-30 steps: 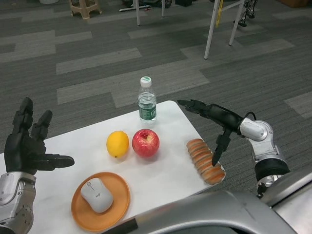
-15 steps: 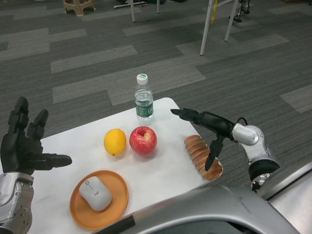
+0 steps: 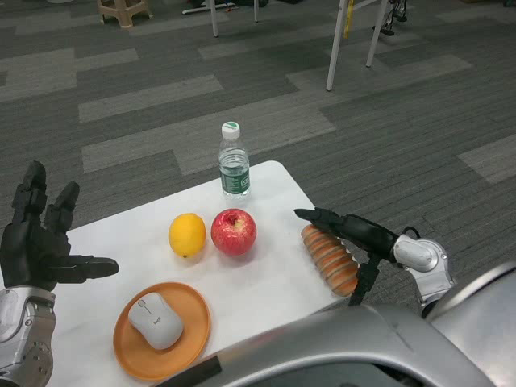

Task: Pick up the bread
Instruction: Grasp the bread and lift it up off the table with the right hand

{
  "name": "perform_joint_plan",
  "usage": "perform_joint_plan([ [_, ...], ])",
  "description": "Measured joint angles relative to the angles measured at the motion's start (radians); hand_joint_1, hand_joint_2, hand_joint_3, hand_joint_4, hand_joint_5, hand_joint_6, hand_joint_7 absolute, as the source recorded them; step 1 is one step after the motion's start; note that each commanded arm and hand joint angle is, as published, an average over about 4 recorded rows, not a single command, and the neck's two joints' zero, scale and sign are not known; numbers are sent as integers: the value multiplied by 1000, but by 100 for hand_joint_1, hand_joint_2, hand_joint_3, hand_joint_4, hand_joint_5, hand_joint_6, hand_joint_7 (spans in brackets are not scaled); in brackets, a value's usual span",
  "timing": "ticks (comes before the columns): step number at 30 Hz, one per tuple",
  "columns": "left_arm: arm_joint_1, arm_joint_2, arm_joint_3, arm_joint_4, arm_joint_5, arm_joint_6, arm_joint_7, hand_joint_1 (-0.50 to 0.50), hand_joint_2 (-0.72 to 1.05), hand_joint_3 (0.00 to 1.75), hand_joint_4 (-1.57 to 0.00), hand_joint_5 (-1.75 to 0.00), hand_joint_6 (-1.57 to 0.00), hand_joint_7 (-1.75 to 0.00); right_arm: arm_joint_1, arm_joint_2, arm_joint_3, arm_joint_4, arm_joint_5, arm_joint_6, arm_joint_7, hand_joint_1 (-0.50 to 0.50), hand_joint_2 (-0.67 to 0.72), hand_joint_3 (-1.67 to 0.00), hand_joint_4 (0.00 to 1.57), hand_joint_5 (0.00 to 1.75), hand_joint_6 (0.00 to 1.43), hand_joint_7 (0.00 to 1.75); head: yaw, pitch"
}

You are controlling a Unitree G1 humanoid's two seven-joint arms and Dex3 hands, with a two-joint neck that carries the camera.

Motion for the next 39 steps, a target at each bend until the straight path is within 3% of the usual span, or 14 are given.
perform_joint_plan([
  [9, 0, 0, -1, -1, 0, 0, 0, 50, -19, 9, 0, -41, 0, 0, -34, 27, -26, 60, -36, -6, -12, -45, -3, -2, 0, 10, 0, 7, 3, -6],
  [18, 0, -1, -2, -1, 0, -1, 0, 50, -19, 9, 0, -41, 0, 0, -81, 46, -32, 141, -69, -36, -21, -42, -22, -8, 0, 10, 0, 3, 10, -20],
  [28, 0, -4, -5, 0, 1, -1, 0, 50, -19, 9, 0, -41, 0, 0, -128, 69, -9, 203, -78, -42, -34, -38, -22, -8, 0, 10, 0, 3, 12, -23],
  [31, 0, -4, -5, 0, 1, -1, 0, 50, -19, 9, 0, -41, 0, 0, -139, 72, 4, 213, -78, -42, -37, -34, -24, -8, 0, 10, 0, 0, 16, -24],
  [39, 0, -5, -5, 0, 1, -1, 0, 50, -19, 9, 0, -41, 0, 0, -155, 73, 43, 220, -77, -42, -40, -17, -46, -16, 0, 17, 0, 5, 25, -26],
])
